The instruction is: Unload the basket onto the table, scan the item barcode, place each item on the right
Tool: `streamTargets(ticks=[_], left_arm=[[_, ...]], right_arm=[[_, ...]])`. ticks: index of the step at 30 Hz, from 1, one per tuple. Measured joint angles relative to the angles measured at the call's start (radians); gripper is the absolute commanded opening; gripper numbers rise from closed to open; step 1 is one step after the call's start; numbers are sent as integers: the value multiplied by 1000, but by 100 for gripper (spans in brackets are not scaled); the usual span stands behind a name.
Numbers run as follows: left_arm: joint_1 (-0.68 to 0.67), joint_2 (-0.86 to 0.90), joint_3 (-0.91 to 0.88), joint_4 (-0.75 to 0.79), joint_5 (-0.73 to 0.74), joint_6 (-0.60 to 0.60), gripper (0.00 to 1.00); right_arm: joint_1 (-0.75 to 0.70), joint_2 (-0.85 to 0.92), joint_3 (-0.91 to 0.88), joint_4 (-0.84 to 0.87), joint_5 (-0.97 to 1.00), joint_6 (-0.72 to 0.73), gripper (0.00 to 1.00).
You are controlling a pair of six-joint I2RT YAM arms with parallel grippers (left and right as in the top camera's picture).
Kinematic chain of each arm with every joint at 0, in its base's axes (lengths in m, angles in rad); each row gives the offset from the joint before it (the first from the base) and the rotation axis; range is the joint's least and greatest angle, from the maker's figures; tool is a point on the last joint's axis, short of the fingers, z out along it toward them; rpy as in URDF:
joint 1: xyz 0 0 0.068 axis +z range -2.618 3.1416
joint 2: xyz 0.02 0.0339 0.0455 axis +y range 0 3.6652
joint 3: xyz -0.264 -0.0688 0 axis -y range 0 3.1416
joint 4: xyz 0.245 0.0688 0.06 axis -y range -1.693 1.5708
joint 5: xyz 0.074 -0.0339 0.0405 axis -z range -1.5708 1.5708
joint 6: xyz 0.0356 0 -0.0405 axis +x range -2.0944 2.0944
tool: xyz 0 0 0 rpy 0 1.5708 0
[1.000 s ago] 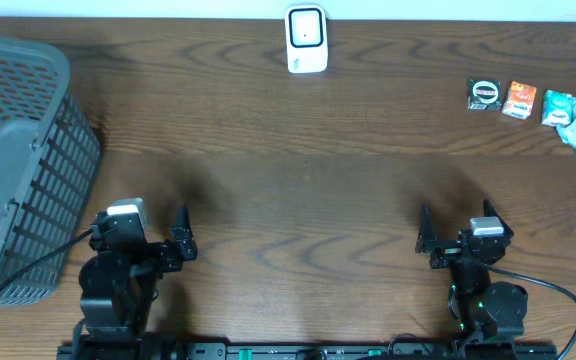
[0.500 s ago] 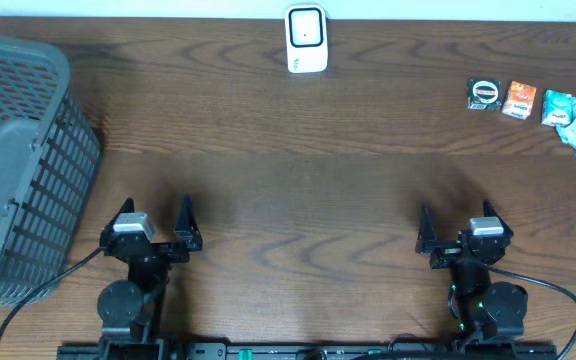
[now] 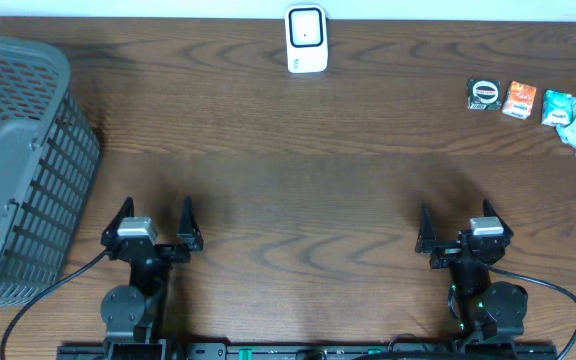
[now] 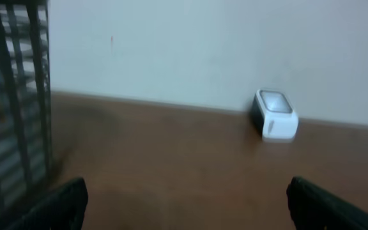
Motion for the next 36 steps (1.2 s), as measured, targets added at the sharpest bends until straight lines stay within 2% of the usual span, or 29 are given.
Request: streamTargets(ticks=[3,11,20,36], left_arm=[[0,0,-2,-72,6,16,98],[0,0,3,-91,62,104,98],[0,0,6,-100,32,66,98],[0,0,7,-103,24,74,97]], right_arm=[[0,0,0,0,0,0,99],[0,0,0,0,0,-2,99],[0,0,0,0,0,-2,99],[0,0,0,0,0,-2,99]])
